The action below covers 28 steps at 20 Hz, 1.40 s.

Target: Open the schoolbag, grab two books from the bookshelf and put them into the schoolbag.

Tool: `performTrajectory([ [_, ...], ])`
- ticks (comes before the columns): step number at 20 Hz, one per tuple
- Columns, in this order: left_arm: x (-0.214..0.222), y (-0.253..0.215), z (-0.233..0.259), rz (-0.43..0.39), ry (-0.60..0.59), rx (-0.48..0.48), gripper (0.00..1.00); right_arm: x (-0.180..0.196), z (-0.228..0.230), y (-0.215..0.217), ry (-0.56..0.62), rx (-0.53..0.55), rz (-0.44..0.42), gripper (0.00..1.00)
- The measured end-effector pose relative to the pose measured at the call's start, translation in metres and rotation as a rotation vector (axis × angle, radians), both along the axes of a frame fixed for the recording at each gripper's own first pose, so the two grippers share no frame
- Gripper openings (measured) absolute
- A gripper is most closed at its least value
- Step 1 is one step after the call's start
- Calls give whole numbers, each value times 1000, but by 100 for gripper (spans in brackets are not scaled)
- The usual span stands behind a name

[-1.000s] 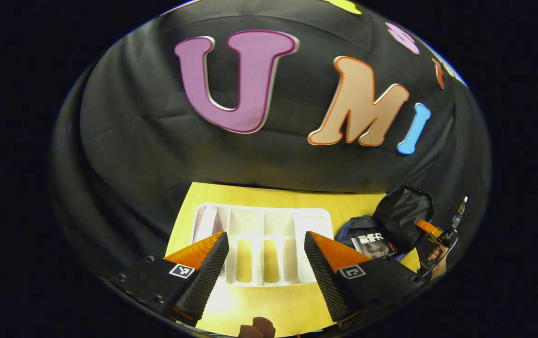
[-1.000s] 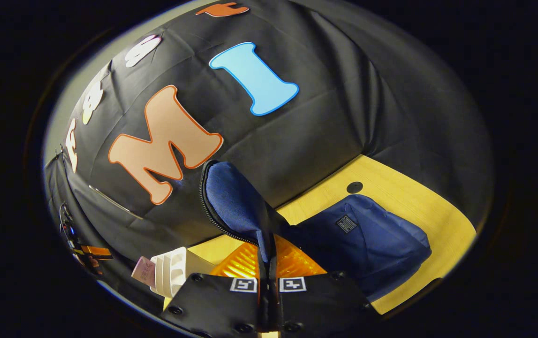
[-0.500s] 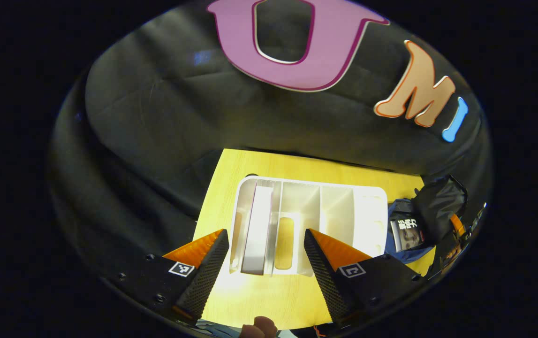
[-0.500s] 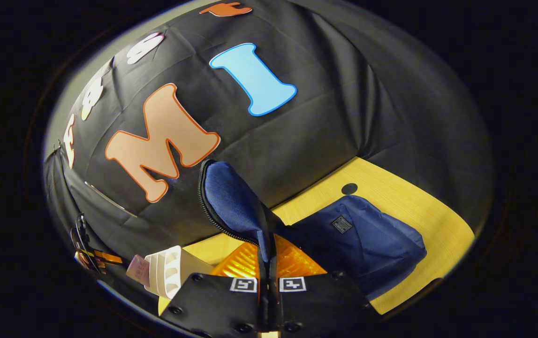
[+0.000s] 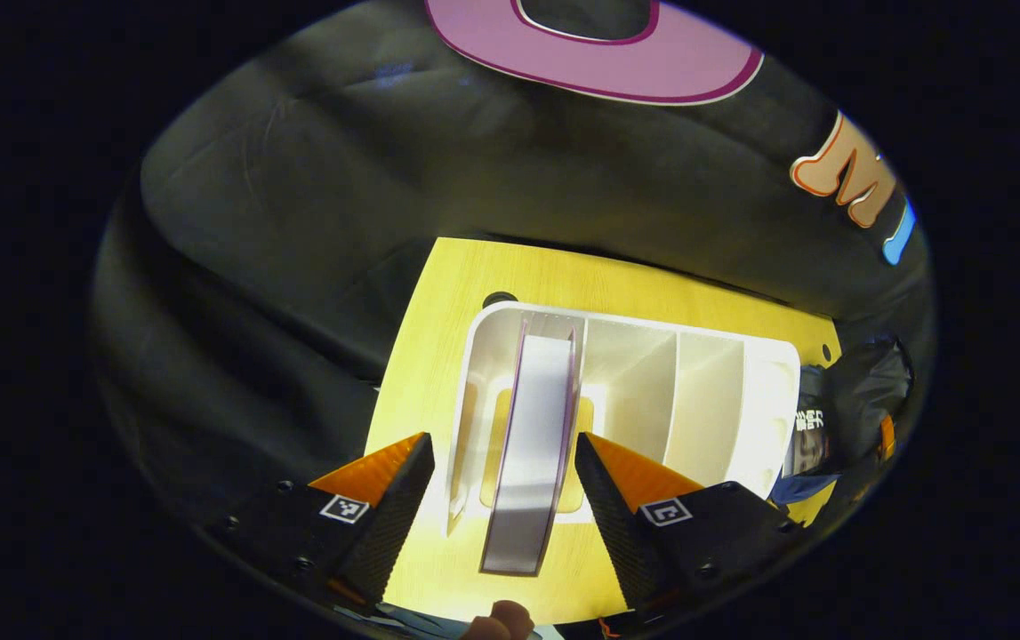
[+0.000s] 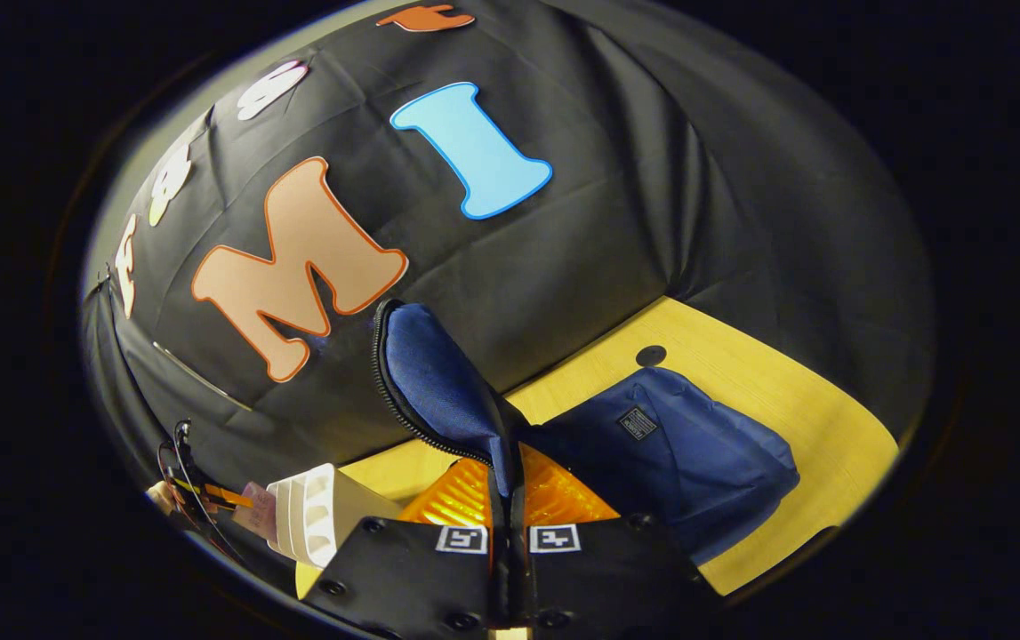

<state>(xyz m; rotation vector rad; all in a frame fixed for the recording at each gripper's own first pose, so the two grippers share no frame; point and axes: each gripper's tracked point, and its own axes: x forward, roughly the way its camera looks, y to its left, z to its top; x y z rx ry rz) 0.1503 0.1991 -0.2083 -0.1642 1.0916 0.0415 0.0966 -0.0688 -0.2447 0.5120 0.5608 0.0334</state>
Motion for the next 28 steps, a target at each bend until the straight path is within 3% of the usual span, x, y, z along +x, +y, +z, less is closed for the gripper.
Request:
performTrajectory([
  [5,-1,-6,-16,-16,49,-11,93,-1,0,-2,3,5,-7,4],
  [10,-4,-4,-36,-29,112,14,80,-2,-3,-6,6,10,-12,4],
  [13,-7,-1,-41,-10,153,21,69,-3,-4,-6,8,12,-14,4],
  [16,-8,-3,-47,-17,173,31,39,-1,-5,-5,8,11,-14,4],
  [28,-6,-4,-22,-42,129,43,36,2,-7,-3,14,9,-8,4],
])
